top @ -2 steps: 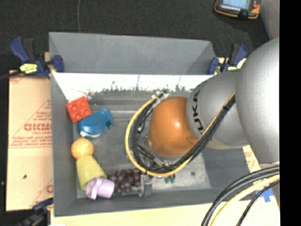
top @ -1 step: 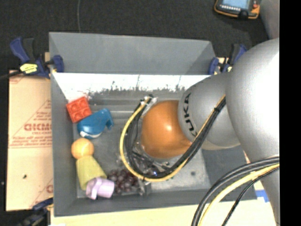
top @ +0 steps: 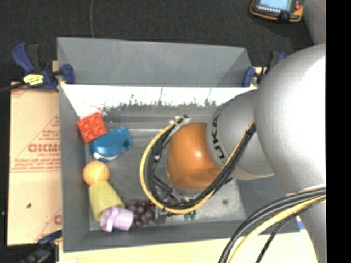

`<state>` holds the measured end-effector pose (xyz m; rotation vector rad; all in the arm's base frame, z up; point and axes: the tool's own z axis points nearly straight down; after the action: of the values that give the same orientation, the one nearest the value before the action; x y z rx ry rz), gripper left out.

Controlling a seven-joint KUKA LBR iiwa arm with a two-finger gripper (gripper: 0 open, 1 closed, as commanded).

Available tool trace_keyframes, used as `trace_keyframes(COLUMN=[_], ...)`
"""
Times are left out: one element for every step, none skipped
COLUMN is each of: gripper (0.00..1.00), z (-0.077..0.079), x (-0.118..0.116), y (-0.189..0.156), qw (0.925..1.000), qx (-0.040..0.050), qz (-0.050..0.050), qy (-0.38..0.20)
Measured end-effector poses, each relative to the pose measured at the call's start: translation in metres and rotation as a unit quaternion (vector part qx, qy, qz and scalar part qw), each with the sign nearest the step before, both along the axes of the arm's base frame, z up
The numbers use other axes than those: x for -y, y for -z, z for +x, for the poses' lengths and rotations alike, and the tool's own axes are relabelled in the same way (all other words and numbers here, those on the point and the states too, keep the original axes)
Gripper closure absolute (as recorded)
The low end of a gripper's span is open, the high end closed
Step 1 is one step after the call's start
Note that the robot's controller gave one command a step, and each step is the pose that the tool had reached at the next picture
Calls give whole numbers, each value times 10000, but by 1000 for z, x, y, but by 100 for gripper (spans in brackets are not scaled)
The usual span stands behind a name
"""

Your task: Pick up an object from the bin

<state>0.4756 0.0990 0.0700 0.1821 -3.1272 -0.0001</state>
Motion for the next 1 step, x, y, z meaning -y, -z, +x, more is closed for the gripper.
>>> trace_keyframes(gripper=[100], z=[0], x=[0], y=[0], qw=[10000], qx=[0], qz=[0], qy=[0])
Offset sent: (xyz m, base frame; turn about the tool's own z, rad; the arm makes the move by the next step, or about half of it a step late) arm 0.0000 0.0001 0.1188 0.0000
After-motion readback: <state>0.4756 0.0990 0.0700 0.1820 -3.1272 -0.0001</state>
